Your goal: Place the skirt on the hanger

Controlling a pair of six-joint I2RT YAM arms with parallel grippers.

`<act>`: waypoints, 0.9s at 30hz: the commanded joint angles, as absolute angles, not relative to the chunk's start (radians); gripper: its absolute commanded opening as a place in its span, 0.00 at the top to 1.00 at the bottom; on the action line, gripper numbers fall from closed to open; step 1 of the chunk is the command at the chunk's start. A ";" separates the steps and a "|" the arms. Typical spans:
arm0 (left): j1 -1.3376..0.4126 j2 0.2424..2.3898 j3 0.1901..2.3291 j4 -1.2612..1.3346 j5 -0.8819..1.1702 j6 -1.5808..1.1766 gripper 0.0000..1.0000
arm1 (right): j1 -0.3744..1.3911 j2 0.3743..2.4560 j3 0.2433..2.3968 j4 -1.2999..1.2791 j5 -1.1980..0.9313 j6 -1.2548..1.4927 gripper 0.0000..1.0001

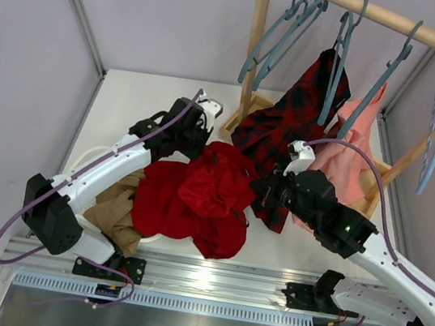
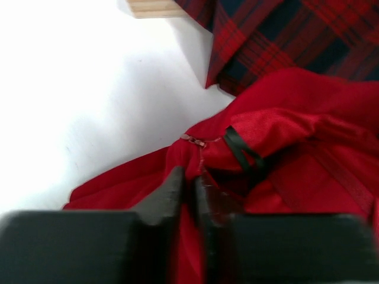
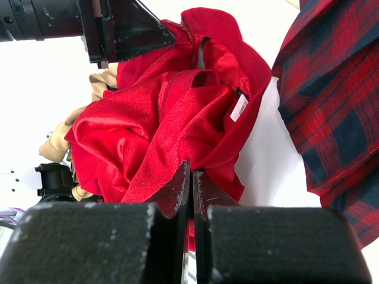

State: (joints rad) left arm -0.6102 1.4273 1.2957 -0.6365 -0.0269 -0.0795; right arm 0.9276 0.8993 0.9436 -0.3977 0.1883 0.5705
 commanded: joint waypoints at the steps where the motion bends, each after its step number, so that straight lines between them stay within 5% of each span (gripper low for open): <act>1: -0.617 1.378 1.299 -0.592 -0.121 -0.113 1.00 | 0.923 0.871 0.963 -0.338 0.216 0.548 1.00; 6: -0.615 1.261 1.390 -0.589 -0.164 -0.173 1.00 | 0.934 0.957 1.138 -0.397 0.213 0.535 1.00; 13: -0.617 1.178 1.777 -0.678 -0.118 -0.149 1.00 | 0.934 1.054 1.440 -0.487 0.279 0.459 1.00; 20: -0.765 1.275 2.125 -0.609 0.094 -0.264 1.00 | 0.934 1.169 2.050 -0.682 0.442 0.288 1.00; 24: -0.951 1.431 2.324 -0.739 -0.072 -0.175 1.00 | 0.934 1.111 2.059 -0.727 0.495 0.285 1.00; 27: -0.957 1.419 2.272 -0.746 -0.149 -0.187 1.00 | 0.934 1.033 1.972 -0.782 0.534 0.310 1.00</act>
State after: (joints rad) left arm -0.9409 1.3769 2.2974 -0.6743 -0.0486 -0.2005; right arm 0.9340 1.0760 2.0251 -0.6895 0.4469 0.3264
